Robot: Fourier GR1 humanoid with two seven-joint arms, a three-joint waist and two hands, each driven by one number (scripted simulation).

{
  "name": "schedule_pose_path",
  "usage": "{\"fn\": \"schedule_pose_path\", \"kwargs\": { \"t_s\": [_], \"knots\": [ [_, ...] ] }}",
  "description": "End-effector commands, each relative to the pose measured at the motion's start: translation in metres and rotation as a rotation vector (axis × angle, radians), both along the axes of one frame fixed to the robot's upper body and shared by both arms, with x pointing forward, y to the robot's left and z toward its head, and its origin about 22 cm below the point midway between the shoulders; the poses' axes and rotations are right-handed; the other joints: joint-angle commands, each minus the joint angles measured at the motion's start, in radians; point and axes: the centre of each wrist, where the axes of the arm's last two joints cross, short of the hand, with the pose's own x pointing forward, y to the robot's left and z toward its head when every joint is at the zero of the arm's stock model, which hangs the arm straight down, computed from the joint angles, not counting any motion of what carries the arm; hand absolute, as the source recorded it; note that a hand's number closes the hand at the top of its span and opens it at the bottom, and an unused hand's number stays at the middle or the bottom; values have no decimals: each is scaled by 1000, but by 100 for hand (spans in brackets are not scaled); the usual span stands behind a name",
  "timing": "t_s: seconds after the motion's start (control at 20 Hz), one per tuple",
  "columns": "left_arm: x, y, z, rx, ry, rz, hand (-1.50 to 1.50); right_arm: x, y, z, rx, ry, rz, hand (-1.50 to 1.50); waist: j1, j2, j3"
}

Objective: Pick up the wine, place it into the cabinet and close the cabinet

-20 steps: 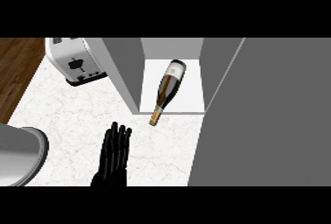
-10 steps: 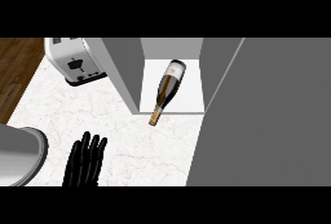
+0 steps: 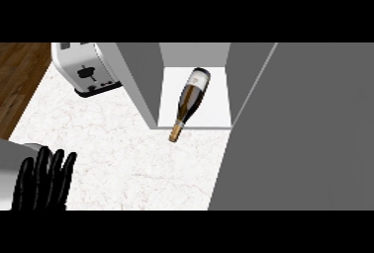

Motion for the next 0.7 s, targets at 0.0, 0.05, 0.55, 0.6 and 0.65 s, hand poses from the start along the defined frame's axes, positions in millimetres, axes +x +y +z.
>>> {"fn": "schedule_pose_path", "kwargs": {
  "t_s": [0.0, 0.05, 0.55, 0.6, 0.65],
  "knots": [
    [-5, 22, 10, -9, -15, 21, -150, -26, 7, 20, 13, -89, 165, 150, 9, -1, -1],
    [4, 27, 8, -15, 4, 37, -150, -33, 6, 23, 0, -131, 187, 150, -2, -1, 0],
    [-6, 80, 8, 16, 22, 55, -150, -58, 45, 31, 60, -86, 247, 150, -2, -5, -2],
    [7, 82, 12, 14, 3, 66, -150, -59, 56, 29, 55, -89, 261, 150, -9, -3, -2],
    [-4, 95, 21, 32, 5, 45, -150, -58, 62, 26, 71, -81, 249, 150, 5, -7, -2]
  ]
}}
